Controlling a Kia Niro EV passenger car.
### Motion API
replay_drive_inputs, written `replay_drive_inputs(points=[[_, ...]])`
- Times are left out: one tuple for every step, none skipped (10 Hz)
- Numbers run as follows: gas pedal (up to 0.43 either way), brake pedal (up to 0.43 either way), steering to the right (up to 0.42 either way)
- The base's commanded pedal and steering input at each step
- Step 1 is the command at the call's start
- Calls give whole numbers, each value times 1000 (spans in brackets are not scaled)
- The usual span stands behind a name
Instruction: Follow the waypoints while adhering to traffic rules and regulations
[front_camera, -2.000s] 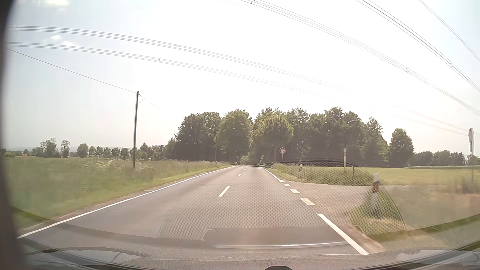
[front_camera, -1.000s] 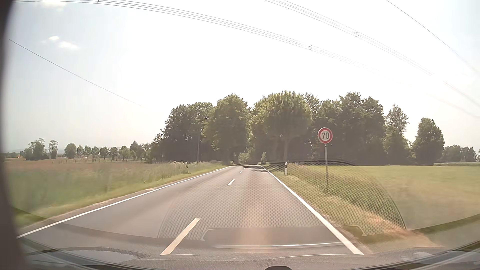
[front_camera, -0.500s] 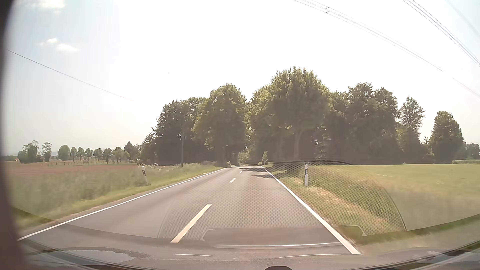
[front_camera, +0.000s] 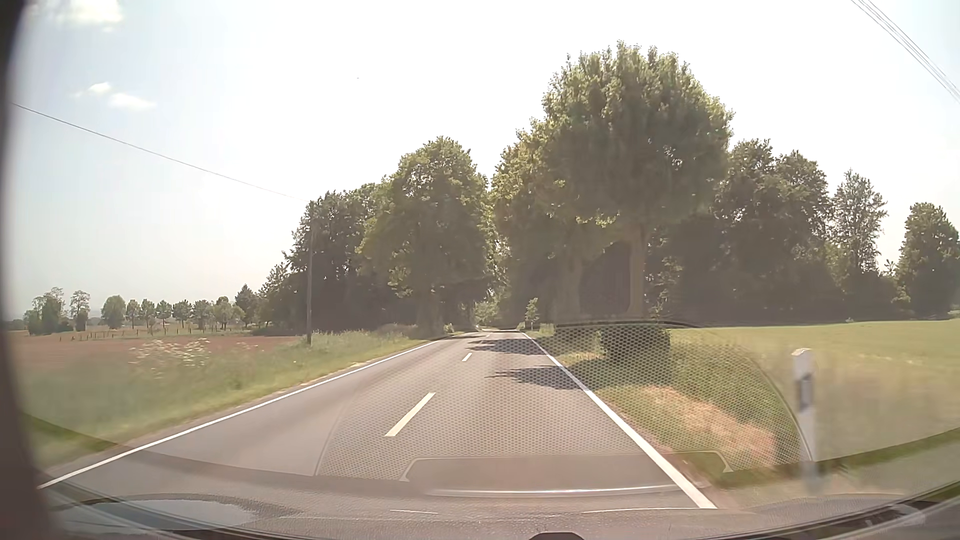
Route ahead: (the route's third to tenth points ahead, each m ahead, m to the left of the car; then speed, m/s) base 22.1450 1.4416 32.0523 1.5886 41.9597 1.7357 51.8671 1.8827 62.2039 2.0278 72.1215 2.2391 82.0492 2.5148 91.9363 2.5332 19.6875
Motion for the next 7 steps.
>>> replay_drive_inputs(points=[[157,0,-1],[157,0,-2],[150,0,-1],[150,0,-1],[150,0,-1],[150,0,-2],[150,0,-2]])
